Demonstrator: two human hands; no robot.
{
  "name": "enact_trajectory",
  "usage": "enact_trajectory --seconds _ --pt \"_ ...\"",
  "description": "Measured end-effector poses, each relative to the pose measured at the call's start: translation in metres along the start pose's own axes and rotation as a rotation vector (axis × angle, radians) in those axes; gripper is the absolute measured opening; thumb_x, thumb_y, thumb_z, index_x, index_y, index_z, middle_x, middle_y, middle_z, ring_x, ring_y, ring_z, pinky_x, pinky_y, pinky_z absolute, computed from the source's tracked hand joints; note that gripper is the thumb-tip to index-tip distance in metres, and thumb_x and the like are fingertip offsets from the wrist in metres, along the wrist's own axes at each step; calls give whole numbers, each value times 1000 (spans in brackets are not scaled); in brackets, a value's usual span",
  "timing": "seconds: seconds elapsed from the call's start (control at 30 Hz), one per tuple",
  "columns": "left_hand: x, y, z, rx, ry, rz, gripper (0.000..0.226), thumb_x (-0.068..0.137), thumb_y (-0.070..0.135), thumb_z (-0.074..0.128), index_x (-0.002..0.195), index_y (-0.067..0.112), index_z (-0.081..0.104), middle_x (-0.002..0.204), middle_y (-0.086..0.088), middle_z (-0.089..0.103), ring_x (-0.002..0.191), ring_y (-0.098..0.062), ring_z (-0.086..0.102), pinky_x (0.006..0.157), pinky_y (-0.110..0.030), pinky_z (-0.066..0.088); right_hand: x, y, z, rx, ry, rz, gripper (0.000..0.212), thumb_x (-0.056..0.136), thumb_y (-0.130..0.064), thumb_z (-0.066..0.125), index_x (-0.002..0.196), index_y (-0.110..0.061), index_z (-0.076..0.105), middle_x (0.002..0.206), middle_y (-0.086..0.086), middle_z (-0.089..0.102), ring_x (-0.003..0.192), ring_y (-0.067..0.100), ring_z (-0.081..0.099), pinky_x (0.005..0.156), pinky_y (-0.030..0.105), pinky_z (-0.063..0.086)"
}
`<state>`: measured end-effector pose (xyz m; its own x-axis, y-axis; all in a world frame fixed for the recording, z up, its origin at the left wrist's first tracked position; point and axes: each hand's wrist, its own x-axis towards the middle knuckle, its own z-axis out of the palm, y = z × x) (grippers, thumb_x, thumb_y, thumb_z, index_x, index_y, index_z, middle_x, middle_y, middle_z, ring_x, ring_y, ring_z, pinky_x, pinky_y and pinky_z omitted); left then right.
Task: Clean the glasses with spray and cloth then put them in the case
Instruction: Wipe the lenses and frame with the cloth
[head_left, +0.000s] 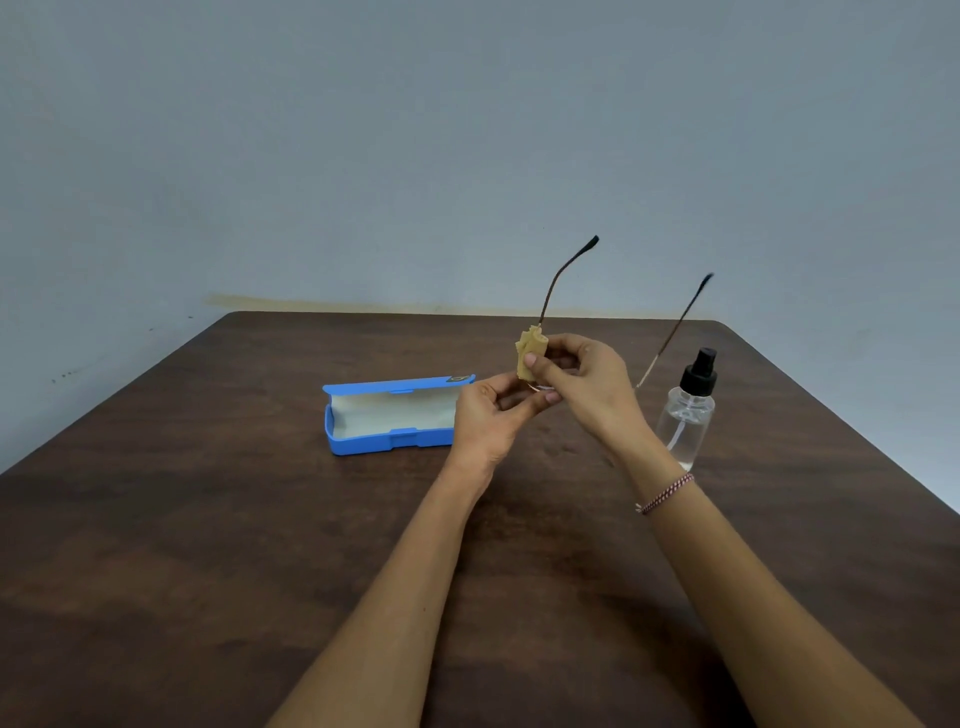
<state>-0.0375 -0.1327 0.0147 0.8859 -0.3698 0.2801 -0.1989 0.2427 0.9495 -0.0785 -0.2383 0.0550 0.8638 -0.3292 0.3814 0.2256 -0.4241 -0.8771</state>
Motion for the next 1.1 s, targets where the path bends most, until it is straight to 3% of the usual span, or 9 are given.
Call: enact_trajectory --seconds 0.07,0.13,0.3,0.43,0.63,0.8,0.9,1.1 --pt "-1 0 0 -11 0 -26 23 74 10 74 96 15 69 89 6 73 91 -2 67 81 -17 52 3 -3 0 111 -7 50 13 89 -14 62 100 -9 66 78 1 67 62 1 61 63 16 51" --pt "0 -1 0 -13 -1 -40 29 74 10 74 103 11 68 87 8 72 89 0 67 80 -15 52 8 -8 -2 214 25 69 12 90 -12 60 101 -8 65 79 4 66 63 6 59 65 19 52" --pt "2 -3 1 -36 6 -53 34 75 10 75 108 7 67 89 7 73 92 -1 67 86 -18 51 27 -23 -12 261 10 -21 11 87 -11 65 97 -11 67 78 -2 67 61 -3 59 71 16 51" --pt "4 -5 -3 -97 43 -56 26 75 9 74 101 11 69 89 4 74 94 -5 67 88 -21 51 27 -13 -7 116 -145 -3 15 83 -13 70 97 -8 70 89 9 72 82 18 68 80 27 55" --pt "5 -7 -4 -65 5 -78 23 78 10 71 100 9 69 96 -1 73 99 -10 66 94 -29 49 22 -6 -8 -148 -225 -68 20 82 -15 71 101 -11 69 81 -7 68 72 3 61 65 6 45" --pt "5 -6 -2 -30 -14 -82 29 77 10 73 105 8 68 94 3 72 91 0 67 85 -19 52 22 -6 -10 -82 -34 -128 18 81 -19 72 98 -17 70 88 -3 70 79 2 61 76 11 47" --pt "4 -7 -1 -7 -28 -82 30 76 11 74 106 11 68 95 3 72 95 -4 67 88 -21 52 24 -8 -12 62 63 -145 15 80 -22 73 94 -24 68 85 -9 70 79 0 62 81 17 49" --pt "6 -7 -6 -49 -6 -61 23 80 8 69 103 7 67 97 0 72 99 -9 67 90 -24 51 20 -3 -4 -166 -176 -79 21 81 -17 72 102 -14 68 96 6 71 84 13 66 75 18 52"
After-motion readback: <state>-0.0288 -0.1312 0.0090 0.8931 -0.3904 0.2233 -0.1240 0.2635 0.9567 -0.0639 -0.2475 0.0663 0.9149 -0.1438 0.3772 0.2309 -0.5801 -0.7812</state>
